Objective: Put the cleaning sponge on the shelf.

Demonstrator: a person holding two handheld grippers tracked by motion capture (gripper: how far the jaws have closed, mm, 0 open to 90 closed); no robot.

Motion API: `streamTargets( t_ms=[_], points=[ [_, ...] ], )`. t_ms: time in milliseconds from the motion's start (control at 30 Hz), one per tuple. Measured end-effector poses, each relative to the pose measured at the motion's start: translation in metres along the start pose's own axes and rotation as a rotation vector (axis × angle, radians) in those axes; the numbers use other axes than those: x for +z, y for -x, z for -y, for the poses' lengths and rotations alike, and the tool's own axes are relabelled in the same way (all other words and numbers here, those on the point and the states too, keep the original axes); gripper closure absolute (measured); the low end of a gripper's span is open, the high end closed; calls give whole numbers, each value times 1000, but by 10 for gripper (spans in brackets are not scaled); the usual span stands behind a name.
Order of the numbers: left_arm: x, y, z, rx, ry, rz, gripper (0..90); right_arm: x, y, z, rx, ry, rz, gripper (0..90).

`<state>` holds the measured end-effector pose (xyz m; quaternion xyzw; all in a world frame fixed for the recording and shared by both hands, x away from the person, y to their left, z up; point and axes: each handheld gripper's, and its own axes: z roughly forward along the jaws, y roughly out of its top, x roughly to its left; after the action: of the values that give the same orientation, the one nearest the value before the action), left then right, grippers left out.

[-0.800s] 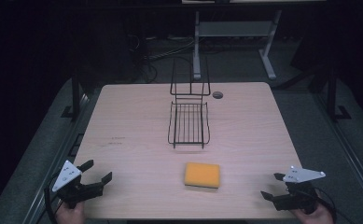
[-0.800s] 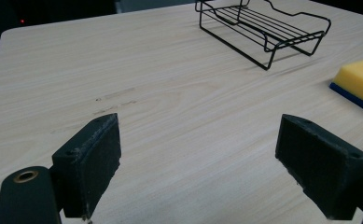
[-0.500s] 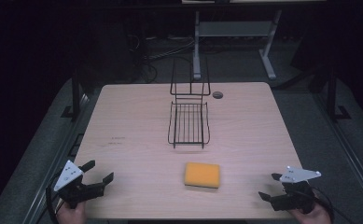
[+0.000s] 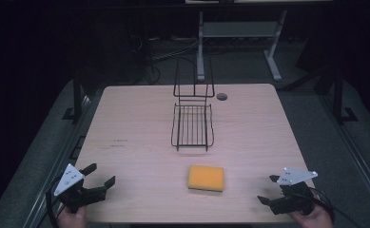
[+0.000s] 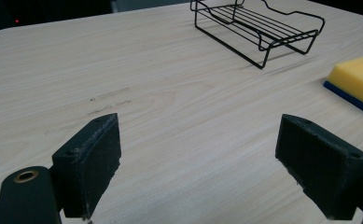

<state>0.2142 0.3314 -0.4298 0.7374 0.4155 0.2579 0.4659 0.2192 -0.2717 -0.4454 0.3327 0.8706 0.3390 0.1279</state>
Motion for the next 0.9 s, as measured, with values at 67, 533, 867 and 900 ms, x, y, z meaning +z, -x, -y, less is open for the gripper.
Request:
streamTargets(
  t_ms=[67,533,867,900],
  points=[
    [0,0,0,1,-2,1,134,0,0,-1,-2,-1,-4,157],
    [2,1,0,5,-9,-5,134,3,-3,-26,-80,-49,-41,158],
    [2,0,0,5,-9,-2,134,7,-7,-47,-143,-85,-65,159],
    [2,1,0,4,-10,-2,134,8,-8,-49,-149,-87,-70,159]
  ],
)
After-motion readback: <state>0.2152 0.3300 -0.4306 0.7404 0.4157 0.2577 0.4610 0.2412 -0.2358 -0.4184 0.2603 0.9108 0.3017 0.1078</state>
